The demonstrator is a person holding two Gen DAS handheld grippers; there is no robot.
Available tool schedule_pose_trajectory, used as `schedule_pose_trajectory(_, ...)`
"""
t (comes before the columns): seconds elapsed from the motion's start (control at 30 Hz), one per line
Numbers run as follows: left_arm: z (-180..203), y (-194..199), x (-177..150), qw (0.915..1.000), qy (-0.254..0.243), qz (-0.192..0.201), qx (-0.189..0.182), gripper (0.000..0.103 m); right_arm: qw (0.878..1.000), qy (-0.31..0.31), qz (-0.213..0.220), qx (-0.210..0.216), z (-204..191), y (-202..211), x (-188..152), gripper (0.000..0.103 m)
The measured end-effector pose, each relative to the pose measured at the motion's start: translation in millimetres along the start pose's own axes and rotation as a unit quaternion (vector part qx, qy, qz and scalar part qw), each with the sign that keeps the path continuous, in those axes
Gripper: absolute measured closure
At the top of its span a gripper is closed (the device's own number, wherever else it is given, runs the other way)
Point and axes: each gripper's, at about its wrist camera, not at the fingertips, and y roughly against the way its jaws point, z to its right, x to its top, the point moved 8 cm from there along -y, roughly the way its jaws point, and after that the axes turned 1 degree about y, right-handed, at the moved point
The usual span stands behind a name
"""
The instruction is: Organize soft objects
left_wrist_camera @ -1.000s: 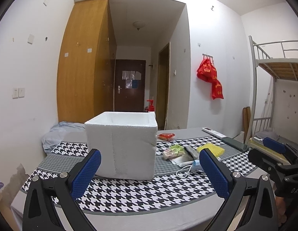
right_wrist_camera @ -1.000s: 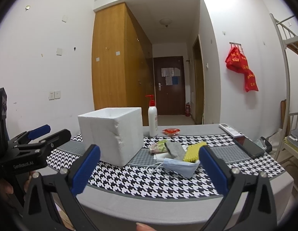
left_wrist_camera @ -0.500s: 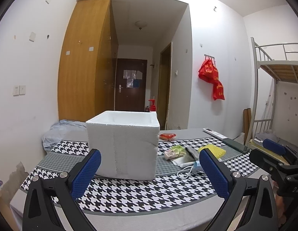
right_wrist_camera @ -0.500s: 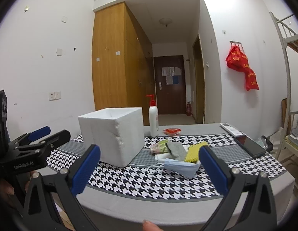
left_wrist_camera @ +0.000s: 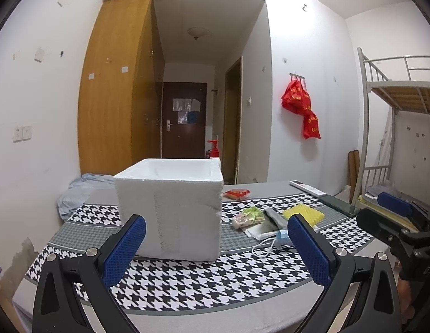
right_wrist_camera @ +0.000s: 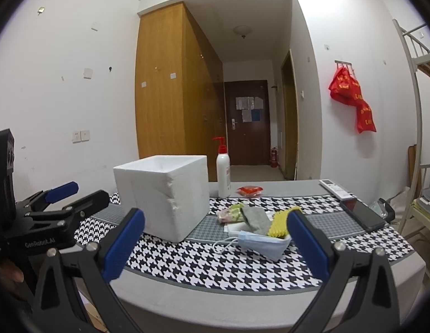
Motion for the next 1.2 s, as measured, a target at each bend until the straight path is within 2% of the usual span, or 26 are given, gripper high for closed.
schedule_pose_trajectory(0.33, 12, -34, 1, 0.9994, -0.003, -0.021, -0.026, 0.001, 0.999, -0.015, -0.033, -0.018, 30, -29, -2, 0.000)
schedule_pose_trajectory(0.7, 38, -76, -11, 0.9951, -0.022, -0.075, -0.060, 0.001, 0.996, -0.025, -0.067, -0.050, 68, -55, -10, 0.000)
schedule_pose_trajectory(1.03, 61, -103, -29, 0.9872, -0.039, -0.126, -0.090, 0.001, 0.992, -0.041, -0.109, -0.057, 98, -78, -29, 0.000)
schedule_pose_trajectory(1.2, 75, -116, -37, 0.9806, -0.058, -0.150, -0.111, 0.001, 0.988, -0.053, -0.128, -0.064, 112, -88, -40, 0.000)
